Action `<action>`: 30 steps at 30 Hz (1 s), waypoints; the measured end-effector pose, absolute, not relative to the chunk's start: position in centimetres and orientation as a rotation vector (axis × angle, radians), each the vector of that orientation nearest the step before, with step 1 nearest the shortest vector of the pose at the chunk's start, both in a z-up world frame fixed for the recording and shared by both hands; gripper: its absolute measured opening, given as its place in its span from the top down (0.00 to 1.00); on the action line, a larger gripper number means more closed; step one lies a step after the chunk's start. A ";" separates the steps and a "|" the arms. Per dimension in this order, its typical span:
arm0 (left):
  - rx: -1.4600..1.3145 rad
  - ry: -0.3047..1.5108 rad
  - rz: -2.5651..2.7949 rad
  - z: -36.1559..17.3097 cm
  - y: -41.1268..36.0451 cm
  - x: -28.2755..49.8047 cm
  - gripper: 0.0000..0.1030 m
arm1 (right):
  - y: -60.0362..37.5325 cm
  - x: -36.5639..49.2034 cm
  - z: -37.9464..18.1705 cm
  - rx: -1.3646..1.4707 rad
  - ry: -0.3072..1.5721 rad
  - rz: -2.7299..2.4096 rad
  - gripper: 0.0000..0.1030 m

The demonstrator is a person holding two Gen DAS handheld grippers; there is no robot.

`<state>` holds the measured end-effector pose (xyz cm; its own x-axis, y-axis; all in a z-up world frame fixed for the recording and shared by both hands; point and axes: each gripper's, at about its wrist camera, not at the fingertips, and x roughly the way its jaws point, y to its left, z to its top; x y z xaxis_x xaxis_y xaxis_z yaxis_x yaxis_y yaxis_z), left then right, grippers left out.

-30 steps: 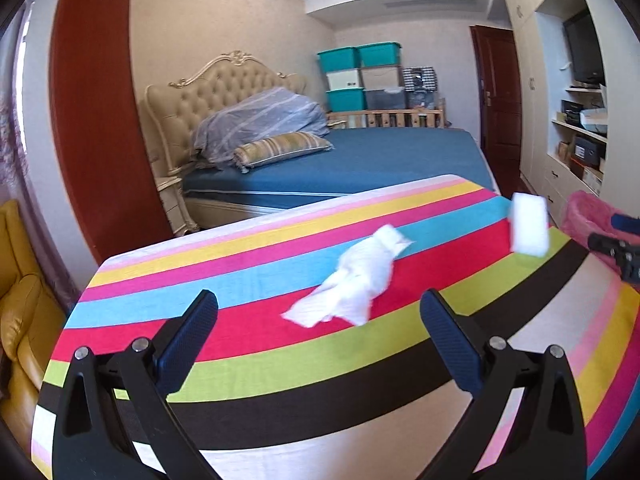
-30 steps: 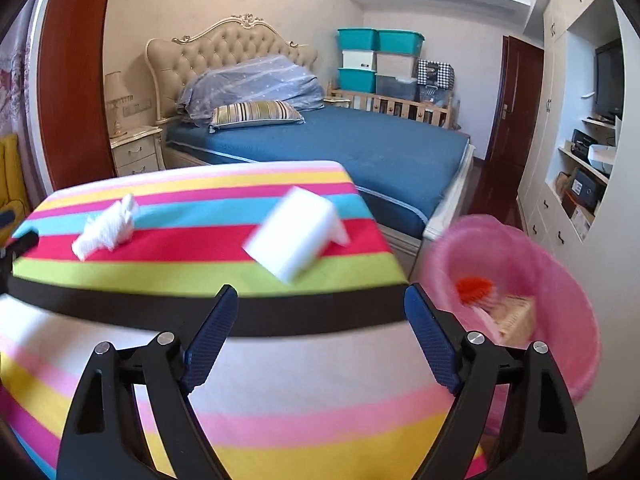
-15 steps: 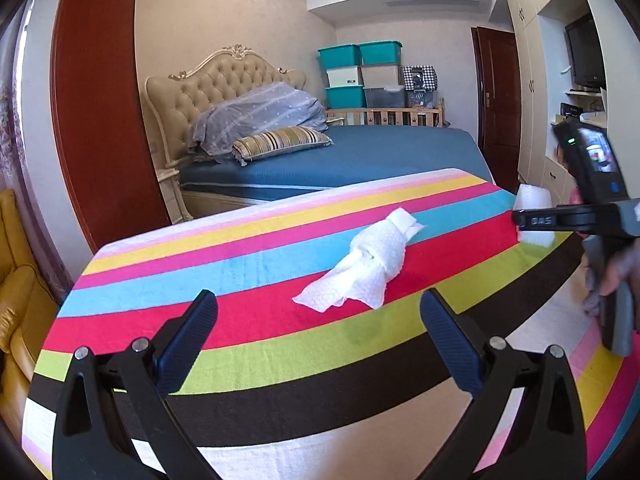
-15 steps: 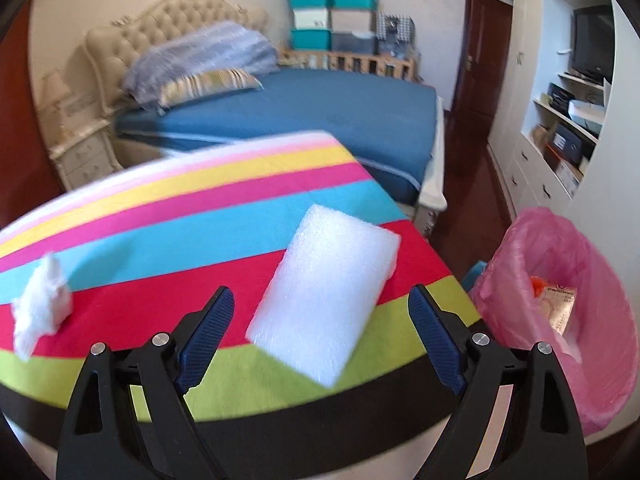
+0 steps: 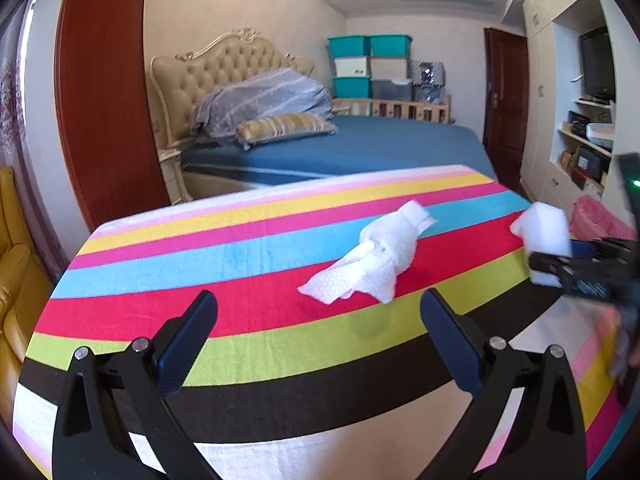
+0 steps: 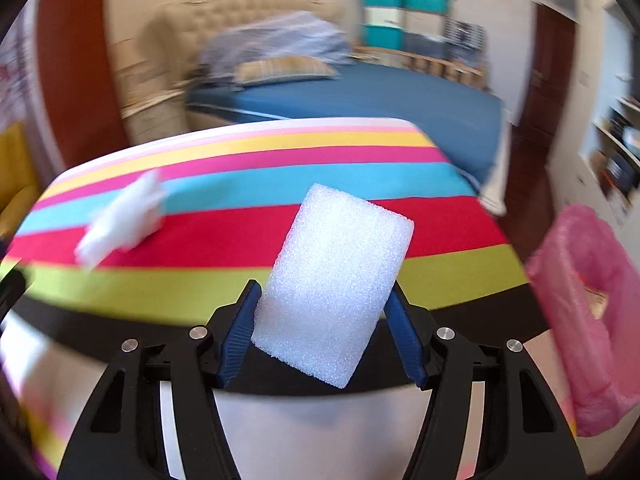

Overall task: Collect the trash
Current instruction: 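Grasp the white foam block with the right tool while the left tool grasps the white tissue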

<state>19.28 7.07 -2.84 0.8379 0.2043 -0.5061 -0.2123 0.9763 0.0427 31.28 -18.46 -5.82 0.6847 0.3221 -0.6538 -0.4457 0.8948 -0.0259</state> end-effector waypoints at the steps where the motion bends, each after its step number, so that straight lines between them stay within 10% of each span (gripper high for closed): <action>1: -0.018 0.549 0.226 -3.0 7.1 19.5 0.05 | -18.2 30.8 -5.8 -0.205 0.687 0.446 0.42; 30: -0.044 0.782 0.075 -5.0 5.1 31.4 0.10 | -16.9 28.8 -5.6 -0.310 0.642 0.439 0.42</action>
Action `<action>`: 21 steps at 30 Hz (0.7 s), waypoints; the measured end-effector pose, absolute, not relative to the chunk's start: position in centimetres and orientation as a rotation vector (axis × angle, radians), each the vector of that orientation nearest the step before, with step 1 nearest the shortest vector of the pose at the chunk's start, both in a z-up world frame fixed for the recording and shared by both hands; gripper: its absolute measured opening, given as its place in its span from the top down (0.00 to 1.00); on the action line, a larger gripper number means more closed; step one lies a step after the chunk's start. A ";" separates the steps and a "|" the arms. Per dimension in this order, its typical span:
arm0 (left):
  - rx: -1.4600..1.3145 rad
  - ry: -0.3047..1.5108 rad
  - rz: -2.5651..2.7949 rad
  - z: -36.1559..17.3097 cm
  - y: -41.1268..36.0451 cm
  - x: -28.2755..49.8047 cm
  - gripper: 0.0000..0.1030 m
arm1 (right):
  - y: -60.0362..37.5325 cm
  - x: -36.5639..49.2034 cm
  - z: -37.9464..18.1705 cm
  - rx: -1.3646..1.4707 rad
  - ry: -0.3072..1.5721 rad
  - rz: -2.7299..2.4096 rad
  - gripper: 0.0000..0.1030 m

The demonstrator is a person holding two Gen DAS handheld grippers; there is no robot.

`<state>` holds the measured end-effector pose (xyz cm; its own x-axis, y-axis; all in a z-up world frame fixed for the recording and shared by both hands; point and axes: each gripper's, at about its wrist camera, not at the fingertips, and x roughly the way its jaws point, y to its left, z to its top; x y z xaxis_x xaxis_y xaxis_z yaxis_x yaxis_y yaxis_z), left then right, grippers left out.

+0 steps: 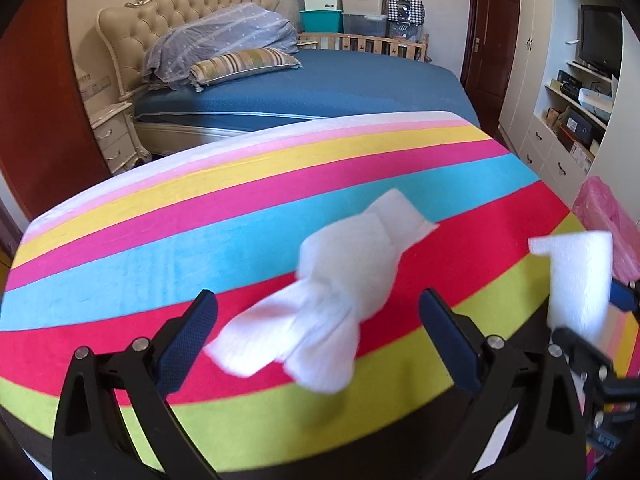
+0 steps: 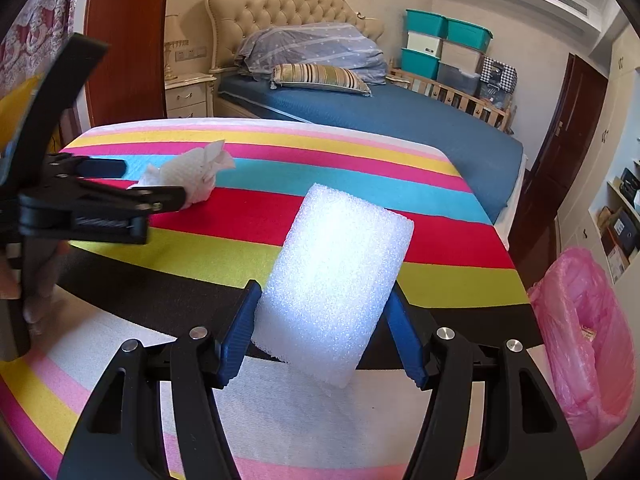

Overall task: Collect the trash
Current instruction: 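Grasp the white foam block with the right tool while the left tool grasps the white tissue, then lift the foam block and tissue off the table with both tools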

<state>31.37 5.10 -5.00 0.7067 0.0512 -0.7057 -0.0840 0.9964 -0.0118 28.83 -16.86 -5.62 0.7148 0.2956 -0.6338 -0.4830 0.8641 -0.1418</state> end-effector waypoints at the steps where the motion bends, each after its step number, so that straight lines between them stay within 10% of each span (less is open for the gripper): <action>1: -0.040 0.784 0.072 -5.2 4.8 31.8 0.15 | -16.9 28.9 -5.6 -0.308 0.643 0.441 0.42; 4: -0.092 0.811 0.010 -5.9 4.8 32.2 0.62 | -16.9 28.9 -5.6 -0.311 0.643 0.445 0.42; 21: -0.061 0.592 0.137 -4.1 5.1 19.6 0.64 | -16.8 29.0 -5.7 -0.322 0.643 0.447 0.42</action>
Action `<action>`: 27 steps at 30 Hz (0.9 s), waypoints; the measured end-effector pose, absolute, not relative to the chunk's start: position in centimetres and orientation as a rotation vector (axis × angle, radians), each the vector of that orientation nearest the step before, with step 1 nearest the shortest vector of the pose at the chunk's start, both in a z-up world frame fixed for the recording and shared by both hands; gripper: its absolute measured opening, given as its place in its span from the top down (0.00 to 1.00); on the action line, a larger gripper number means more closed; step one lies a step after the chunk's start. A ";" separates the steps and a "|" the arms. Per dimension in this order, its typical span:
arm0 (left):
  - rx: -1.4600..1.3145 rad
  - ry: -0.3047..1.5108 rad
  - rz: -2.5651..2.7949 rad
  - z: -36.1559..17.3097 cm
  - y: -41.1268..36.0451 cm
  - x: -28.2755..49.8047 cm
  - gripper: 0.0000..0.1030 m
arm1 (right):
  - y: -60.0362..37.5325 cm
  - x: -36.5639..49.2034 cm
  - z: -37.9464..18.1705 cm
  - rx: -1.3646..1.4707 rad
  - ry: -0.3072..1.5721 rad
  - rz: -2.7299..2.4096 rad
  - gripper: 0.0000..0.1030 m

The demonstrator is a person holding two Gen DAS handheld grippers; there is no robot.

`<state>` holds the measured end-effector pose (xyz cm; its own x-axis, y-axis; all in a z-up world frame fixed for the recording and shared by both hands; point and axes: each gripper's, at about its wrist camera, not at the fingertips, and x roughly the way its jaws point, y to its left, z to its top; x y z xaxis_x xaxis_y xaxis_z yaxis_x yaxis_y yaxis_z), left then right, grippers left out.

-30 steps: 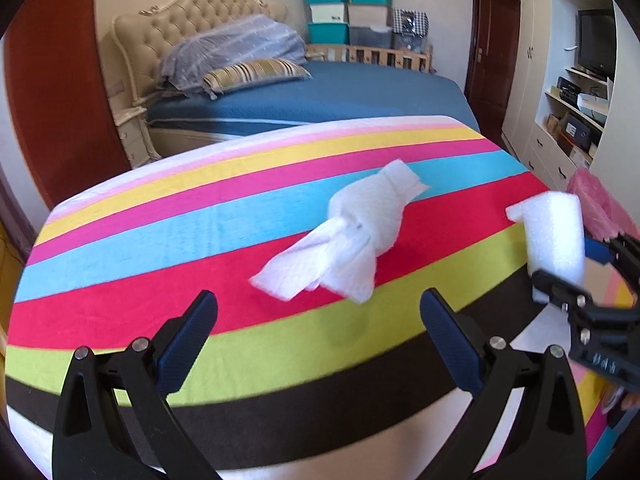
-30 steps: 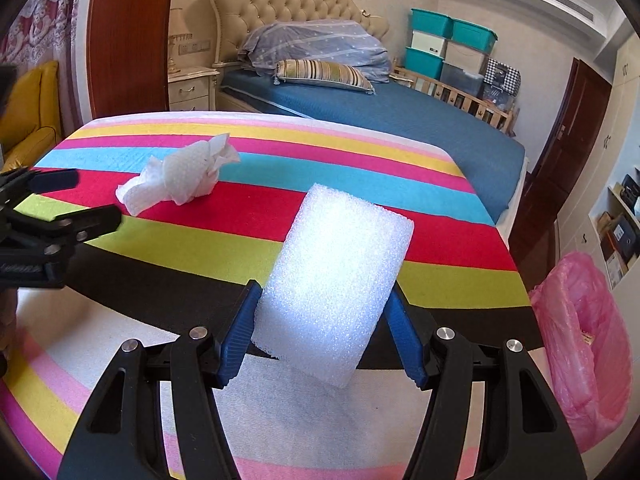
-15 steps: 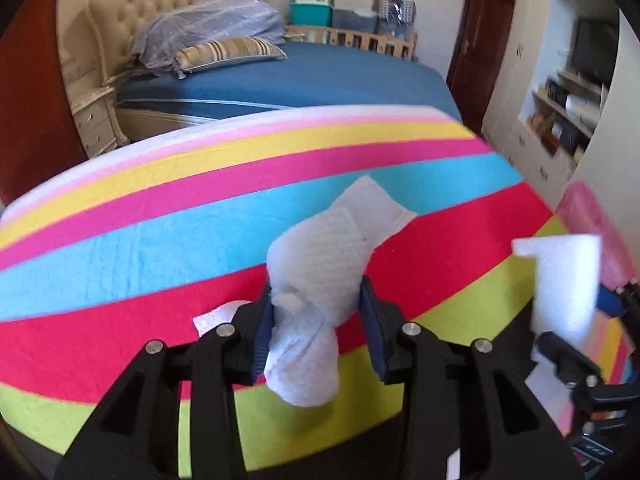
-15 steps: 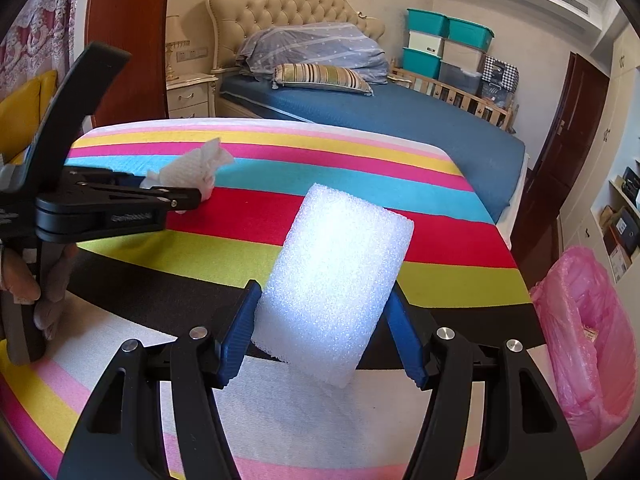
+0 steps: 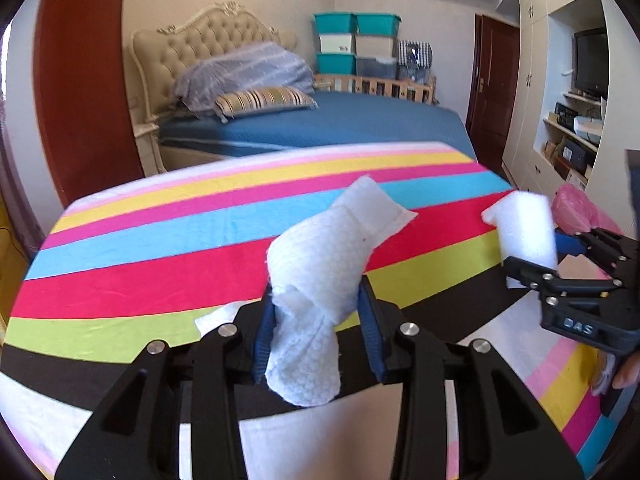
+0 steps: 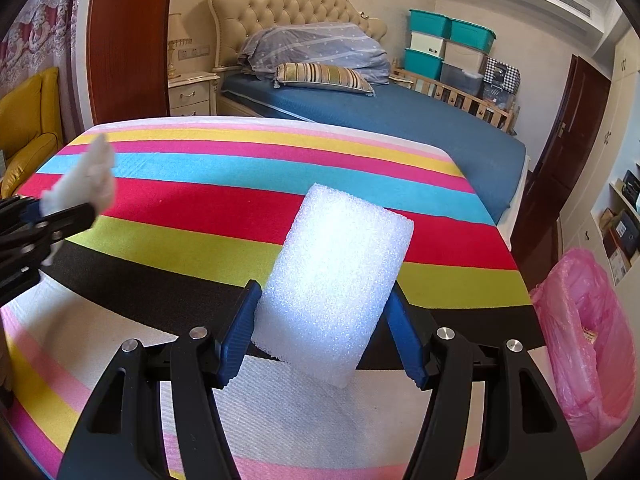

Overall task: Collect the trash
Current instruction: 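Lift the foam block and tissue off the table with both tools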

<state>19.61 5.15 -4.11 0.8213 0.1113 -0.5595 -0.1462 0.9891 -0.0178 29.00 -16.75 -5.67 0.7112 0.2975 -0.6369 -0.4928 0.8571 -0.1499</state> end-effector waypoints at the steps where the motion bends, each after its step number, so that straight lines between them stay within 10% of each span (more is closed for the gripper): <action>1: -0.052 0.571 0.145 -3.9 5.0 19.1 0.64 | -16.8 29.0 -5.7 -0.322 0.643 0.446 0.42; 27: -0.043 0.490 0.176 -3.6 4.1 17.2 0.63 | -15.8 24.4 -5.2 -0.319 0.570 0.555 0.42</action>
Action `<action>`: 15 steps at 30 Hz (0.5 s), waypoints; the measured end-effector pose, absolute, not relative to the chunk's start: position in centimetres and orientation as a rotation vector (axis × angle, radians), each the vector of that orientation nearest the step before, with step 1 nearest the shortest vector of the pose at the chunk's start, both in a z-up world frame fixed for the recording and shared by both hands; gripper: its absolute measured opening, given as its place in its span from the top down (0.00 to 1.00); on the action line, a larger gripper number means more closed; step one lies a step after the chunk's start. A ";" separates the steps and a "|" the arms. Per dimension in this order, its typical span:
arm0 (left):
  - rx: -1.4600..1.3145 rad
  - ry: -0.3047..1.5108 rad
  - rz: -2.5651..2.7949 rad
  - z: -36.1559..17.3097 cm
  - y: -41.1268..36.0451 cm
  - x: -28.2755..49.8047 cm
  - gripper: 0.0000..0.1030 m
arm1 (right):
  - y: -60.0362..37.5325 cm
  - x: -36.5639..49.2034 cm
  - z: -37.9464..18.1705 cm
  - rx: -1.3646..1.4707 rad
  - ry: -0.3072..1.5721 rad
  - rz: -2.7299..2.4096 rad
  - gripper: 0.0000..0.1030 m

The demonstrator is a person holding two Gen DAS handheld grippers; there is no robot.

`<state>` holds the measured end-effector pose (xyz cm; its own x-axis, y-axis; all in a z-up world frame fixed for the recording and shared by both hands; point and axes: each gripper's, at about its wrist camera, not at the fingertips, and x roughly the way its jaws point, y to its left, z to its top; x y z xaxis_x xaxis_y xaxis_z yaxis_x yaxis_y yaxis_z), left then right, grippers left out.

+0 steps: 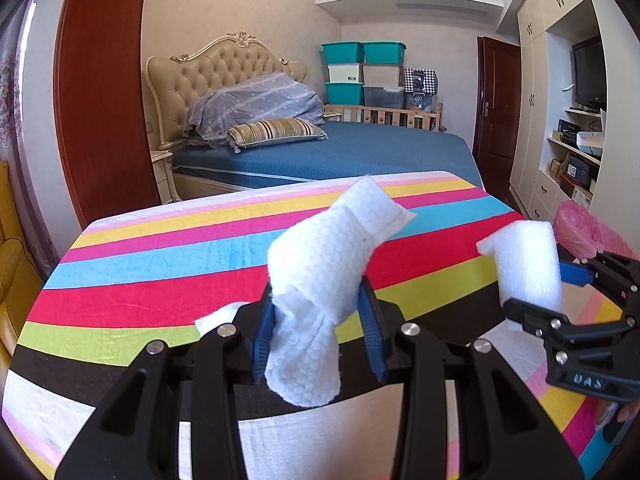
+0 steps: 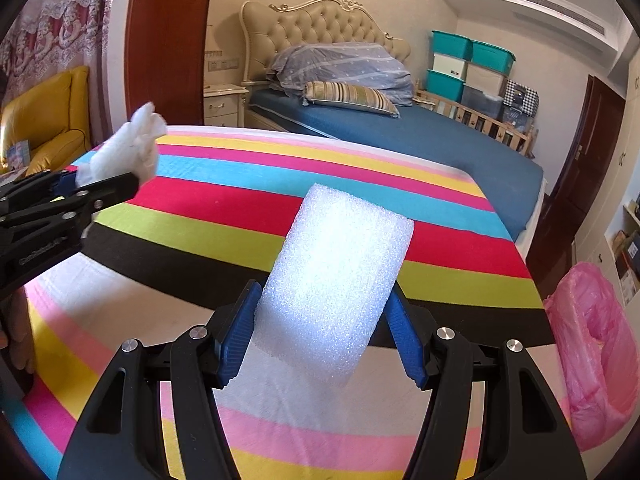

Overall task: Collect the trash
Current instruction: 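Lift the foam block and tissue off the table with both tools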

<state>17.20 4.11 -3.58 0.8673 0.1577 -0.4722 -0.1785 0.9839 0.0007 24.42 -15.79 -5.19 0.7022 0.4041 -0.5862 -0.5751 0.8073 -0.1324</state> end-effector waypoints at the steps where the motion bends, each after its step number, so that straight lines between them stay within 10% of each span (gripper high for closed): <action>1: -0.043 0.490 0.176 -3.6 4.1 17.2 0.63 | -15.8 24.2 -5.2 -0.318 0.570 0.559 0.42; 15: 0.003 0.449 0.171 -3.2 3.3 16.1 0.63 | -17.1 21.1 -4.7 -0.268 0.534 0.596 0.42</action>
